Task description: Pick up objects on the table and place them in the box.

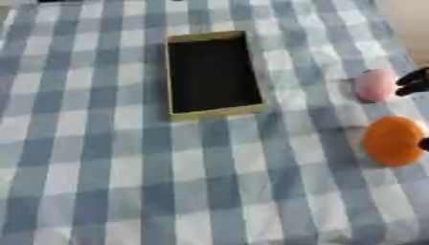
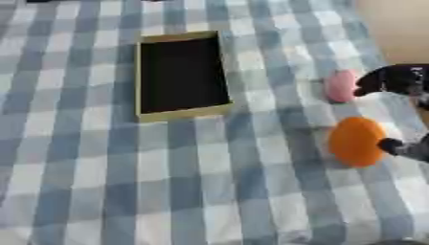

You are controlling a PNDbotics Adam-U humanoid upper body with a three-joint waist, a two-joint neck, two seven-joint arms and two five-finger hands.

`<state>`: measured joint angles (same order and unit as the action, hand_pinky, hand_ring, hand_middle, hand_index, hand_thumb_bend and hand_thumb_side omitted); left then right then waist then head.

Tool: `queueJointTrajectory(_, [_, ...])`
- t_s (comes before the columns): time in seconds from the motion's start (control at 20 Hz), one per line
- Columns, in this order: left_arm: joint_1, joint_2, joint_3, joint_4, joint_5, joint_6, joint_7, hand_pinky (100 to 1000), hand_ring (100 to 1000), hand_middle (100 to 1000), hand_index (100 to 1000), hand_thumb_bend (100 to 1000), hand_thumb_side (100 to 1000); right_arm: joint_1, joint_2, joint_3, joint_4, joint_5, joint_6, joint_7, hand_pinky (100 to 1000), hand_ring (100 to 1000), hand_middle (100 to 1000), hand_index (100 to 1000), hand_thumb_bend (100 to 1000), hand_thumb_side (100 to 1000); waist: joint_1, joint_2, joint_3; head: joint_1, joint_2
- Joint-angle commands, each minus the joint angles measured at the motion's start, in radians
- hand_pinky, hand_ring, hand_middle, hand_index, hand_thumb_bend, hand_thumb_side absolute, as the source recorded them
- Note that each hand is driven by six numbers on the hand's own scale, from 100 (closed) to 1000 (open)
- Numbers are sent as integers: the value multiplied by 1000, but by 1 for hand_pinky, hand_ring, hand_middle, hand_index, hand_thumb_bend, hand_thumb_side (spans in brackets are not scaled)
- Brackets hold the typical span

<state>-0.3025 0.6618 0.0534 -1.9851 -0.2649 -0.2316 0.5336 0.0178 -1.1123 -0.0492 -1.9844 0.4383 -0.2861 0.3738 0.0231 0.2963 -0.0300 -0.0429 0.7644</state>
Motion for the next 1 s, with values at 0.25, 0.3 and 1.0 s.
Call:
queueJointTrajectory(0.25, [-9, 39, 12, -15, -4, 2, 0, 858, 853, 764, 855, 115, 762, 1, -18, -17, -16, 16, -13, 18, 849, 924, 865, 910, 468, 104, -2, -15, 1, -2, 6])
queueJointTrajectory(0.3, [-9, 40, 13, -15, -4, 2, 0, 858, 853, 764, 855, 115, 762, 4, -17, -20, -16, 17, -13, 20, 850, 924, 864, 911, 470, 108, -2, -15, 1, -2, 6])
queueJointTrajectory(1.0, [-11, 37, 11, -15, -2, 2, 0, 857, 853, 764, 855, 111, 767, 12, -5, -3, -16, 17, -11, 71, 844, 921, 860, 909, 500, 140, 1, -9, 3, -9, 6])
